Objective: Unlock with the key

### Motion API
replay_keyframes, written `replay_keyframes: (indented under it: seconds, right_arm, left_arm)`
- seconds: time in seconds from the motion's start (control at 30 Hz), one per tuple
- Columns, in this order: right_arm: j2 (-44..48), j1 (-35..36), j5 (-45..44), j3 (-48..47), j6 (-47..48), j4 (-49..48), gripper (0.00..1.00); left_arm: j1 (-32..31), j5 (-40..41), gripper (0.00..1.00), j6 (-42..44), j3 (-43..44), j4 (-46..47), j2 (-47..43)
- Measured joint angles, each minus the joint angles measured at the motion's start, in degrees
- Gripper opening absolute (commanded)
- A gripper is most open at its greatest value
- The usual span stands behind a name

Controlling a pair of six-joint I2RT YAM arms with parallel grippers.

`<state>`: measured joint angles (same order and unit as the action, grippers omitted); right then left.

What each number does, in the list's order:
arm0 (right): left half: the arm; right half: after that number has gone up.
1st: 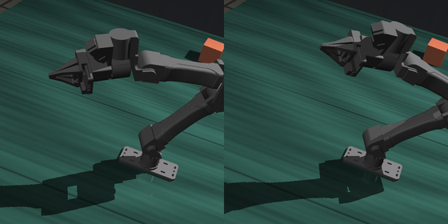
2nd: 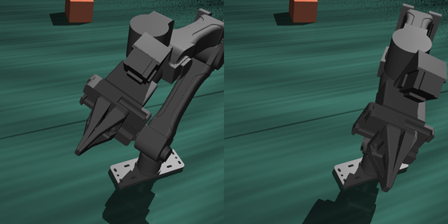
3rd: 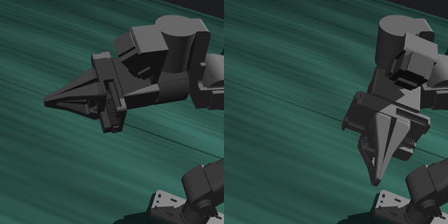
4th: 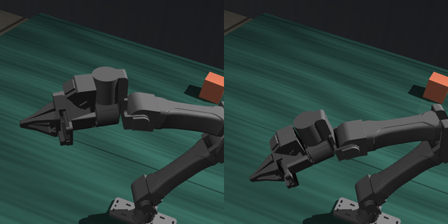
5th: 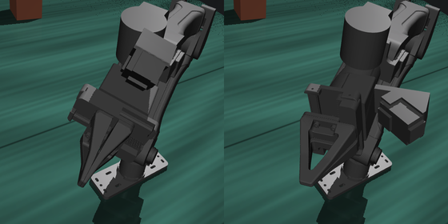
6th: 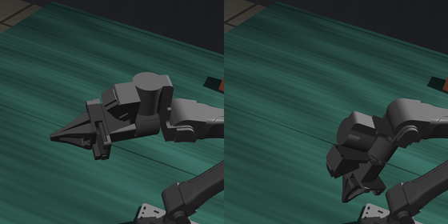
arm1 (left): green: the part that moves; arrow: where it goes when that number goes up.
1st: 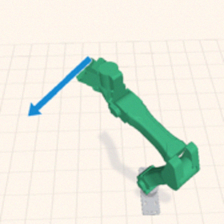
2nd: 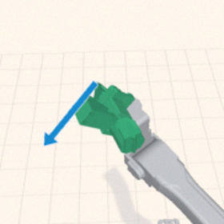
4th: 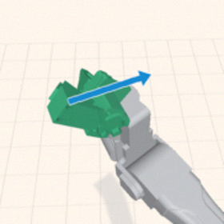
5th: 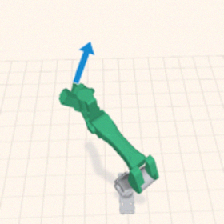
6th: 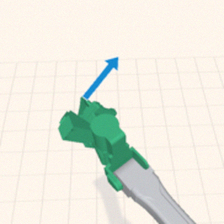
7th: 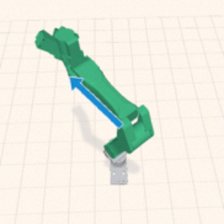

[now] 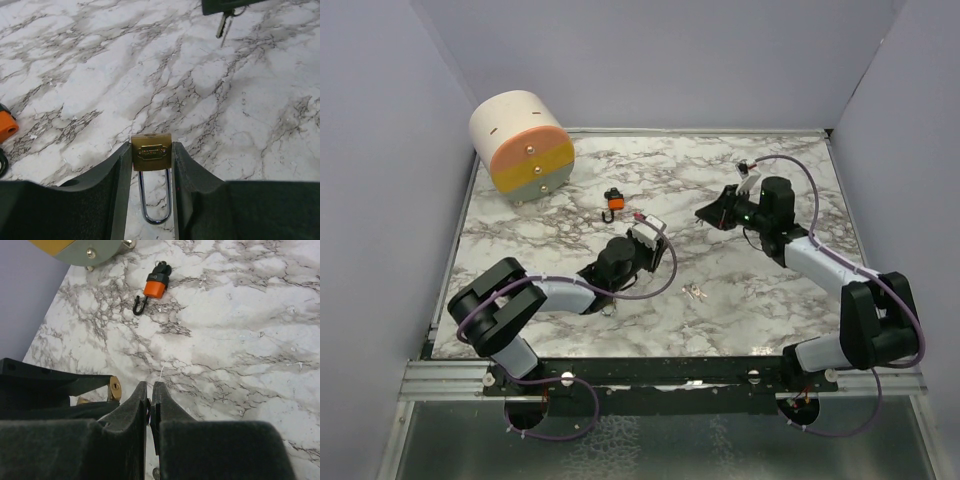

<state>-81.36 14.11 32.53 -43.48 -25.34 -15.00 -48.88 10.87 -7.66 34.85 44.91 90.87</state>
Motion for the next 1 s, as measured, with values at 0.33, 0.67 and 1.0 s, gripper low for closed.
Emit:
replay_keyframes:
  seconds: [0.33,0.67,1.0]
  right_arm:
    - [2.9,7.4,-7.8,-0.5,0.7,1.7,0.01]
    - [4.7,11.8,-13.1,-0.5,0.8,1.7,0.01]
    - [5.0,12.7,-14.4,-0.5,1.3,1.7,0.01]
  left_arm:
    - [0.0,-8.5,0.0,6.9,-6.5,23.3,2.8]
    - [0.0,-14.8,0.0,10.1,-7.6,37.0,8.6]
    - [0.0,-15.8,0.0,11.4,-8.1,40.0,9.7]
